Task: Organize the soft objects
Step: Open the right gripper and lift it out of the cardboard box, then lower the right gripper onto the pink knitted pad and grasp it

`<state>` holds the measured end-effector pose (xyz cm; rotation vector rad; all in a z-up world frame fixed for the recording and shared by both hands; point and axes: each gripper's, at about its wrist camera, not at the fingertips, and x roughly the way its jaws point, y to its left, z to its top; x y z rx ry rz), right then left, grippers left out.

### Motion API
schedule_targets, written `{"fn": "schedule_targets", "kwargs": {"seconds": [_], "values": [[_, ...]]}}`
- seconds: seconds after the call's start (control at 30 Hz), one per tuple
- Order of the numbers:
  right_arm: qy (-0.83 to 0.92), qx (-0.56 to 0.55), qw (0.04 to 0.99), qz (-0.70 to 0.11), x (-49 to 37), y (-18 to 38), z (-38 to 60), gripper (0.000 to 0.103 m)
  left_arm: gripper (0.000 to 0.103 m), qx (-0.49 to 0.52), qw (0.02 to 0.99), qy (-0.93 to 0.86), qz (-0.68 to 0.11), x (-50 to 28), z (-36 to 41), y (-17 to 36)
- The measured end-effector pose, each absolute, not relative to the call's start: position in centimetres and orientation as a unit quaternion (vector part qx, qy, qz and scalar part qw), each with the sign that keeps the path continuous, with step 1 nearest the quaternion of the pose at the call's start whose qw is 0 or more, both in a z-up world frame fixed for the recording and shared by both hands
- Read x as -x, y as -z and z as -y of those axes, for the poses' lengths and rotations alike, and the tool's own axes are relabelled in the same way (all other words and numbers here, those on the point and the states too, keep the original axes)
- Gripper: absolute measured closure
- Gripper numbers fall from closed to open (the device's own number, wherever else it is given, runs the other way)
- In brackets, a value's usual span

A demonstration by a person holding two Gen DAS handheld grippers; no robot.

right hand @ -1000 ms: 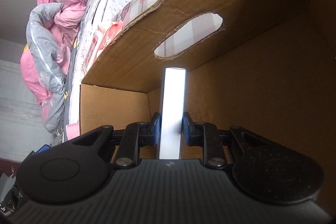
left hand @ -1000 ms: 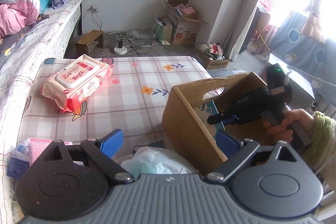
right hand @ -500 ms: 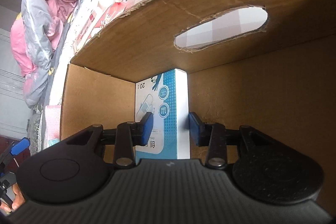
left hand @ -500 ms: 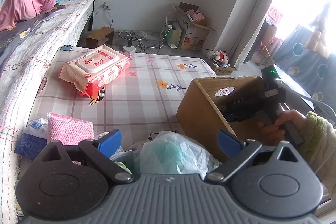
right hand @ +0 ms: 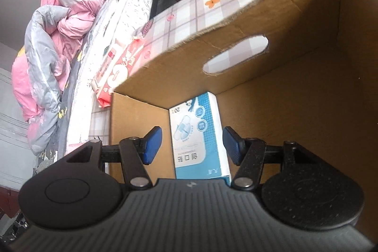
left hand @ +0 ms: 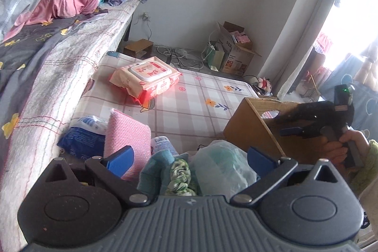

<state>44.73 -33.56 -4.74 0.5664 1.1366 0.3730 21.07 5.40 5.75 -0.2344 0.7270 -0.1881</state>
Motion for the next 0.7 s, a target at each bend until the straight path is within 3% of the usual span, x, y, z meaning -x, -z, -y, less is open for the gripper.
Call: {"fn": "schedule_targets", "kwargs": {"seconds": [0.17,0.37,0.47,0.63,0.7], "values": [[-0.195,-0.243,0.824,-0.474,-41.7,-1.7,33.3,0.046,0.001,0.064,0.937,0.06,-0.339,-19.2,-7.1,-6.4],[-0.275,-0.23,0.814,-0.457,-40.0,-7.2,26.3,0.044,0.002,0.051,0.935,0.039,-0.348,-20.6,-8.8,-5.4],[-0.312,-0.222,0.786,-0.485,-40.4,-7.0,21.3,0.044,0.01,0.044,0.931,0.027,-0.363,-22.4,-9.5,-4.2],[-0.325,-0.201,0.744,-0.548,-42.2,-3.4,12.5,0.044,0.037,0.029,0.915,0.017,-0.402,-25.9,-9.9,-1.8],[-0.32,-0.201,0.727,-0.573,-43.3,-1.2,10.0,0.045,0.041,0.027,0.909,0.02,-0.415,-27.1,-9.8,-1.1]]}}
